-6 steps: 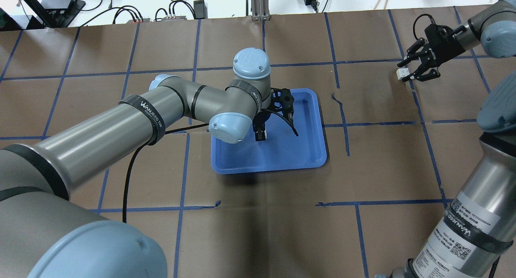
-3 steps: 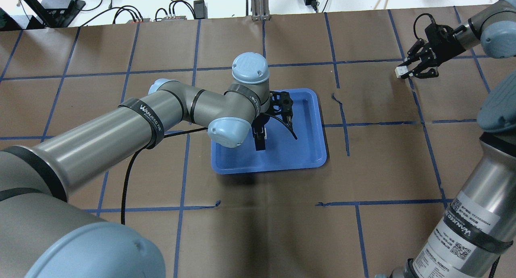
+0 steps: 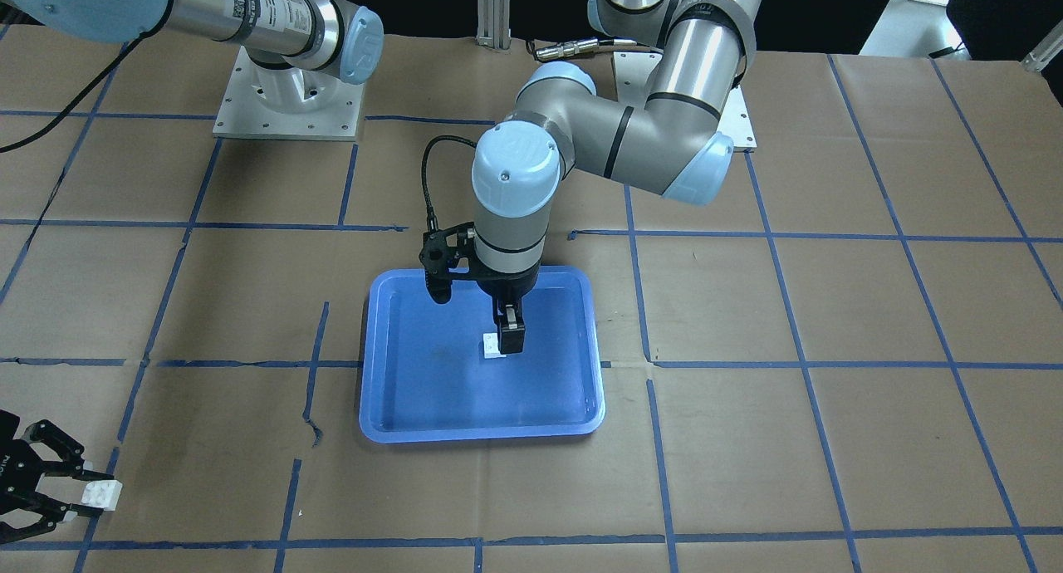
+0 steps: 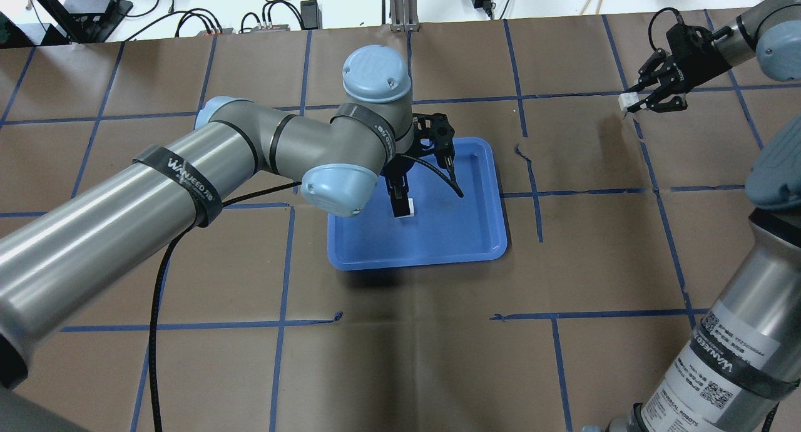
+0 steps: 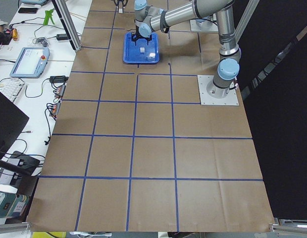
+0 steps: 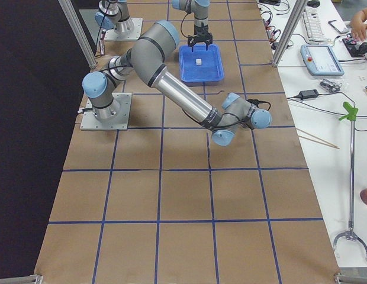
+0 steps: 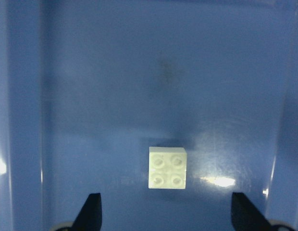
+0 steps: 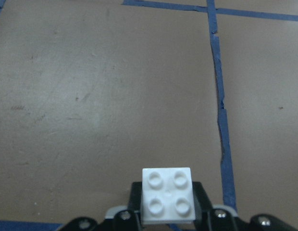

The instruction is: Assemble white blocks and place on blue tray

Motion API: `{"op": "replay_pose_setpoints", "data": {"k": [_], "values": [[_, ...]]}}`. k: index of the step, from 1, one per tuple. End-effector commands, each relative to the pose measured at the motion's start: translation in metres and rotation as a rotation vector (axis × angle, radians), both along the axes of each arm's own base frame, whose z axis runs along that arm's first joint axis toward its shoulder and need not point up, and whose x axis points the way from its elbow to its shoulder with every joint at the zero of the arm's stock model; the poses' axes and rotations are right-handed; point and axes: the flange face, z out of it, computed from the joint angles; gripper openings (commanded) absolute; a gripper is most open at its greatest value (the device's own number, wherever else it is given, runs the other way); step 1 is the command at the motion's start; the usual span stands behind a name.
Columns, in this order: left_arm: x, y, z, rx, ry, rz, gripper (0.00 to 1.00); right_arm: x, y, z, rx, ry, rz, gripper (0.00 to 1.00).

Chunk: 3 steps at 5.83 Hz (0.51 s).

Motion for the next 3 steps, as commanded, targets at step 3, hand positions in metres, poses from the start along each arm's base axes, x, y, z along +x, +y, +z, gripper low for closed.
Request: {"op": "replay_pose_setpoints", "data": {"k": [3], "values": [[0.066,0.060,0.184,0.114,-0.001,0.145,0.95,0.077,0.061,0.073,0.122,-0.110,0.000,0.29]]}}
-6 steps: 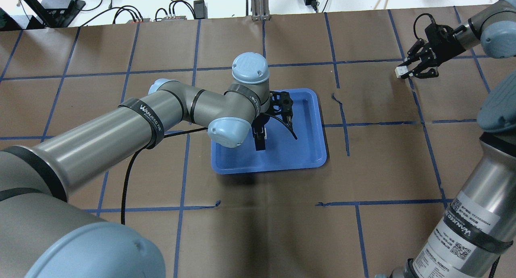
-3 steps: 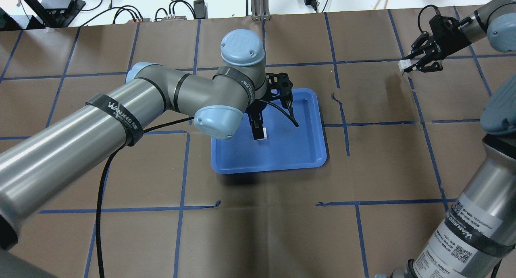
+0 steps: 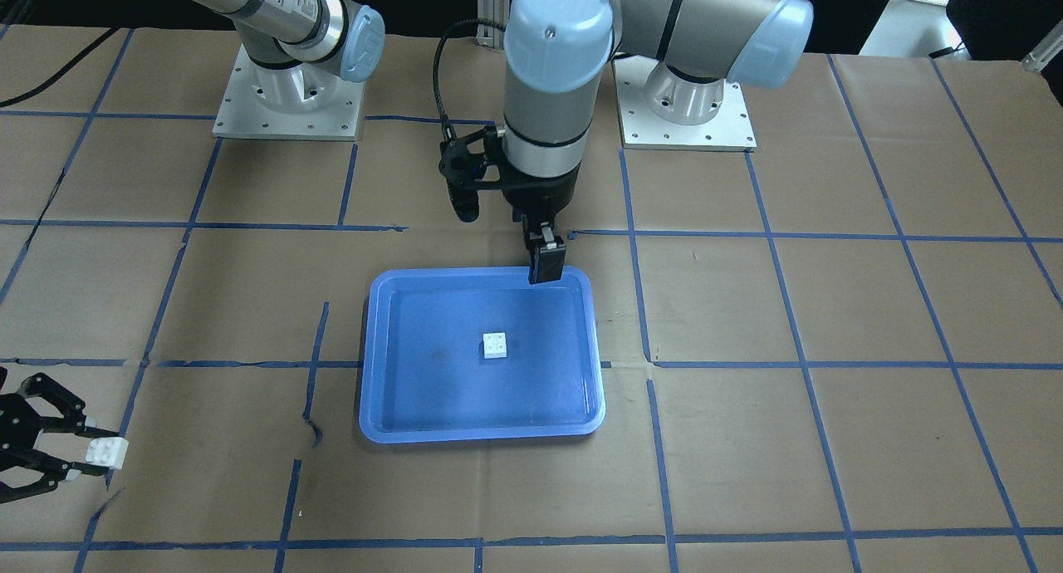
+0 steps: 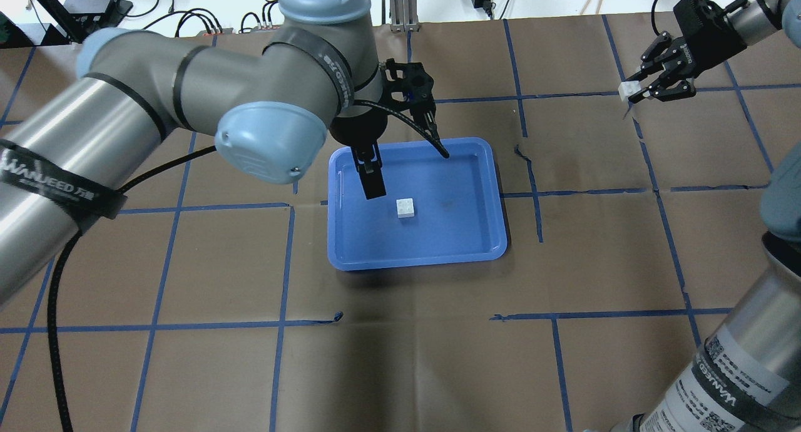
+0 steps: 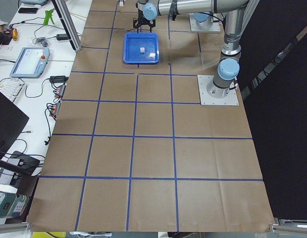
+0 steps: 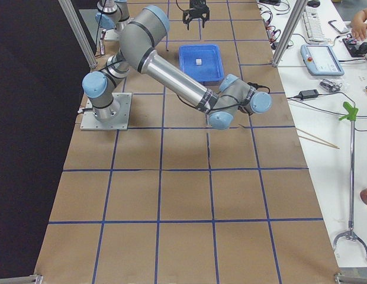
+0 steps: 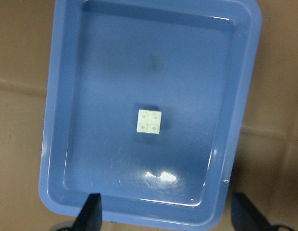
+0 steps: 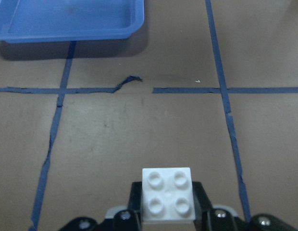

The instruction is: Assemble white blocks and place on blue tray

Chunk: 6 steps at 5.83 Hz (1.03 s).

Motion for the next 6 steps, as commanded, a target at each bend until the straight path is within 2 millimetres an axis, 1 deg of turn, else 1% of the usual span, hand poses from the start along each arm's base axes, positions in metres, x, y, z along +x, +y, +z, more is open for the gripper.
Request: {"op": "replay_pose_setpoints", "data": {"k": [1,2,3,4,5,6], "values": [[0.052,0.039,0.077,0.035,0.032,0.126,0.94,0.069,0.052,0.008,0.048,-0.095,0.005,0.29],[0.064,0.048,0.090,0.035,0.039,0.236,0.95,0.111,0.077,0.003,0.051,-0.120,-0.012,0.29],[0.082,0.041,0.091,0.021,0.008,0.420,0.99,0.152,0.096,-0.013,0.030,-0.125,-0.009,0.29],[0.112,0.027,0.094,0.005,-0.013,0.571,0.99,0.198,0.115,-0.039,0.011,-0.111,-0.007,0.29],[0.126,0.021,0.104,-0.038,0.003,0.773,0.99,0.246,0.129,-0.052,-0.031,-0.097,-0.021,0.29],[0.134,0.019,0.112,-0.099,0.049,1.022,0.99,0.286,0.146,-0.063,-0.051,-0.087,-0.044,0.29]]}}
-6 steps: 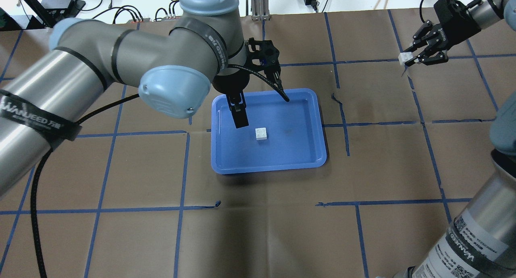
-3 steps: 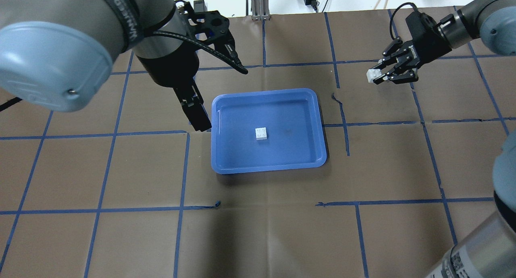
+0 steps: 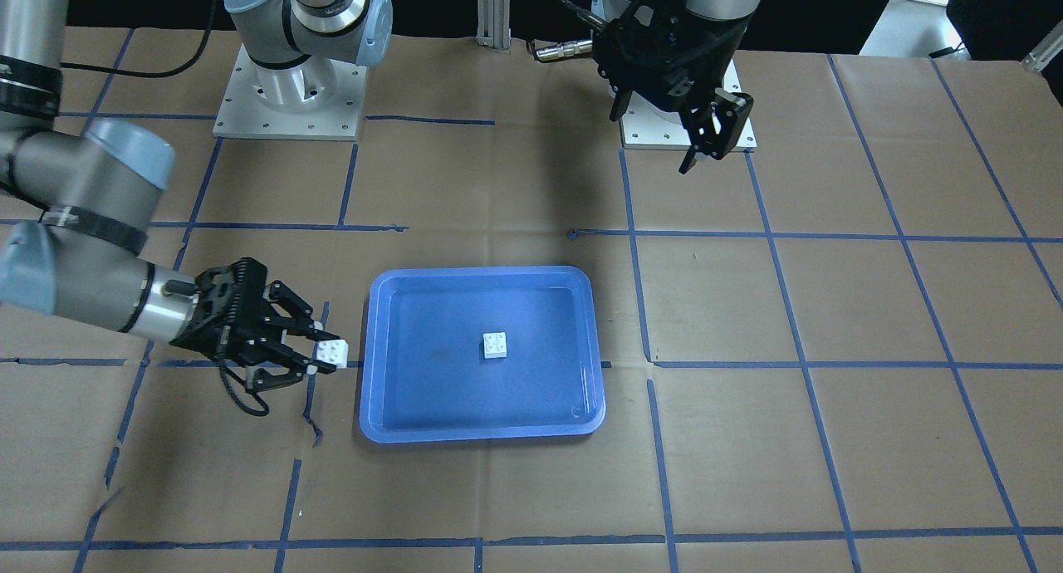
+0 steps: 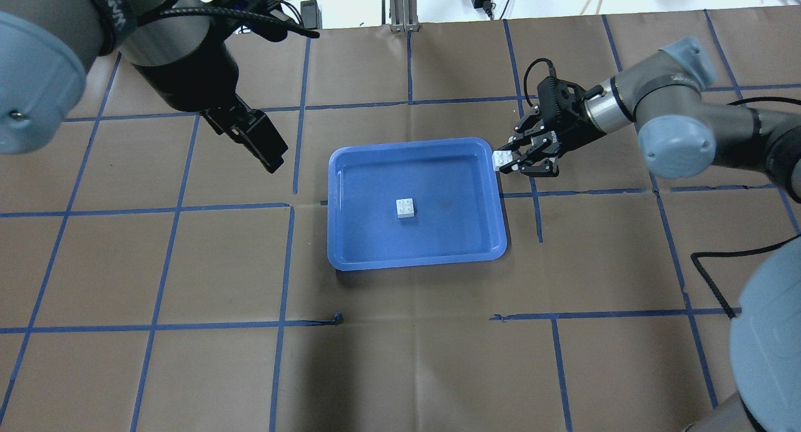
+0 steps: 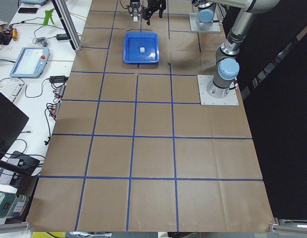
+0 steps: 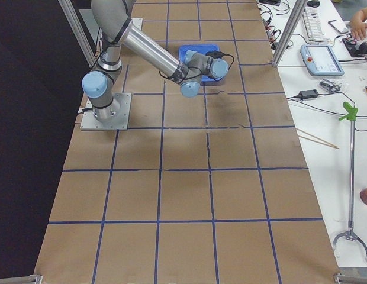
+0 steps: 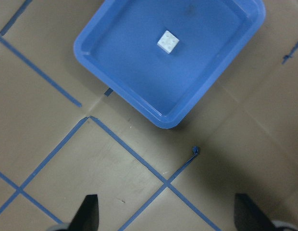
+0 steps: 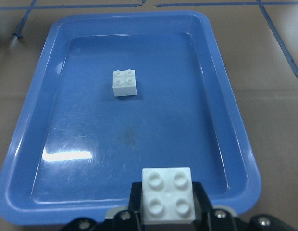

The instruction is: Assemble white blocks and place on blue tray

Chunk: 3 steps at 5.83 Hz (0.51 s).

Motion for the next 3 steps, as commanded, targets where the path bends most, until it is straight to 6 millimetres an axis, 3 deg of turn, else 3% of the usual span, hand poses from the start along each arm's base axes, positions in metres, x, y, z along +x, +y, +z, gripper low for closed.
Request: {"op": "replay_pose_setpoints", "data": {"k": [1,2,3], "values": [[0.010,-0.006,0.013,-0.115,0.051,0.432,0.99,0.069,0.032,-0.016,-0.042,0.005,-0.044,0.29],[0.010,-0.001,0.016,-0.117,0.059,0.476,0.99,0.091,0.040,-0.015,-0.046,0.001,-0.043,0.29],[0.018,0.008,0.025,-0.050,0.030,0.509,0.99,0.093,0.040,-0.020,-0.041,0.002,-0.041,0.29]]}}
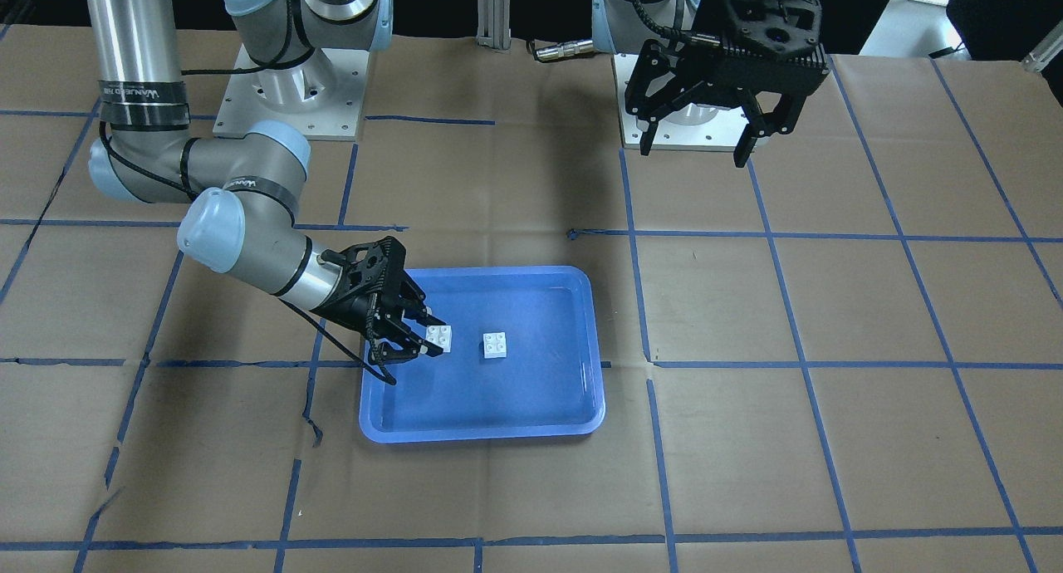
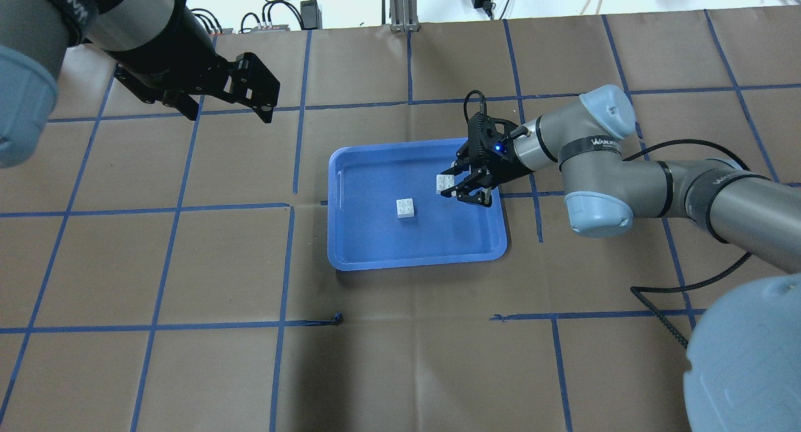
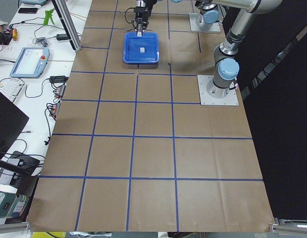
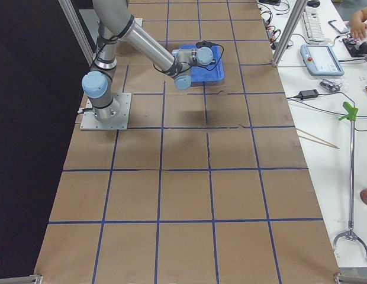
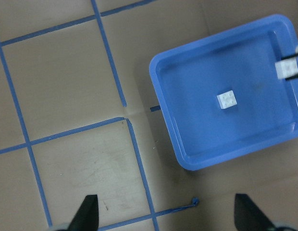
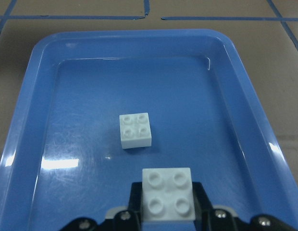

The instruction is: Assemble white blocks and place on blue tray

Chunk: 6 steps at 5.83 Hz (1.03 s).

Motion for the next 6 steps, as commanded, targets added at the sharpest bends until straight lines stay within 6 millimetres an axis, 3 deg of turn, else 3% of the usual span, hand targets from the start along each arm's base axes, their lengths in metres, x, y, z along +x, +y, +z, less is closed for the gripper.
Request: {"op": "replay_pose_setpoints", "data": {"k": [1,2,3,6], "values": [[0.013,0.008,0.014,0.061,-0.002,0.065,0.99,0.009,0.002,-0.010,0.003,-0.001,0.001,0.29],[0.017,0.005,0.014,0.064,-0.004,0.059,0.99,0.010,0.000,-0.023,-0.002,-0.001,0.003,0.29],[0.028,0.006,0.013,0.089,-0.006,0.079,0.99,0.010,-0.001,-0.026,-0.006,-0.001,0.003,0.29],[0.029,0.013,0.015,0.086,-0.010,0.055,1.00,0.010,0.000,-0.027,0.000,-0.001,0.003,0.29]]}}
